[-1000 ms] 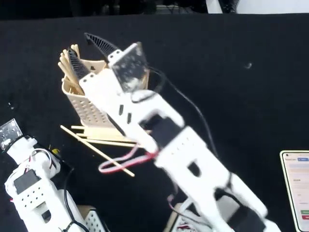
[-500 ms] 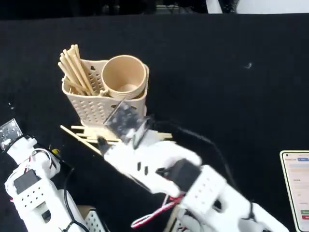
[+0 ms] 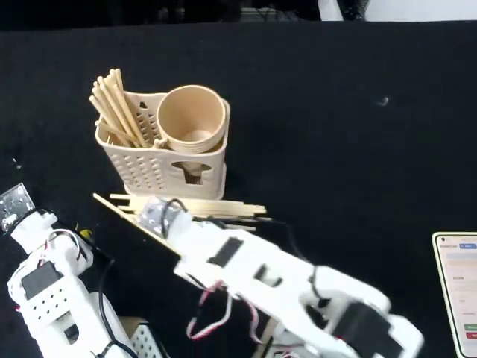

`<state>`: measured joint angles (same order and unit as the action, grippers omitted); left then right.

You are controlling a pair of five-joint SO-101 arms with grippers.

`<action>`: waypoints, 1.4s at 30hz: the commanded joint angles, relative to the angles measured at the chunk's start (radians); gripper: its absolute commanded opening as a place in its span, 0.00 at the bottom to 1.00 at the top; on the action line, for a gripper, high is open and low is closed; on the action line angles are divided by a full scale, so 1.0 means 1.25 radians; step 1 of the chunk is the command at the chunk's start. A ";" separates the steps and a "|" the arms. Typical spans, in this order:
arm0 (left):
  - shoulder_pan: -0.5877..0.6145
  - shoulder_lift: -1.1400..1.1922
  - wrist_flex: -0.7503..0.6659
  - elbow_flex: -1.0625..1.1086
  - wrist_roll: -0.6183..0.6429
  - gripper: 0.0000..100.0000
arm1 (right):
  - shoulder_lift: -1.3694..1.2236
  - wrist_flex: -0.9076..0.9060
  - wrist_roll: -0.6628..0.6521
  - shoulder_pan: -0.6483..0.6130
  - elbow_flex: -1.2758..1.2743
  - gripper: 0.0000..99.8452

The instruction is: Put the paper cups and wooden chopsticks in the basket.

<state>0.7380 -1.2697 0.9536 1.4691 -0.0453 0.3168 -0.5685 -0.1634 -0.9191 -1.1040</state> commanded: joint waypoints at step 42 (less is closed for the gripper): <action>-0.007 -0.012 -0.011 -0.003 0.000 0.24 | 0.296 -0.244 -0.228 0.109 -0.030 0.01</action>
<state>0.7380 -1.2697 0.9536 1.4691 -0.0453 0.5531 -0.8661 -0.4411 -0.7963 -1.1132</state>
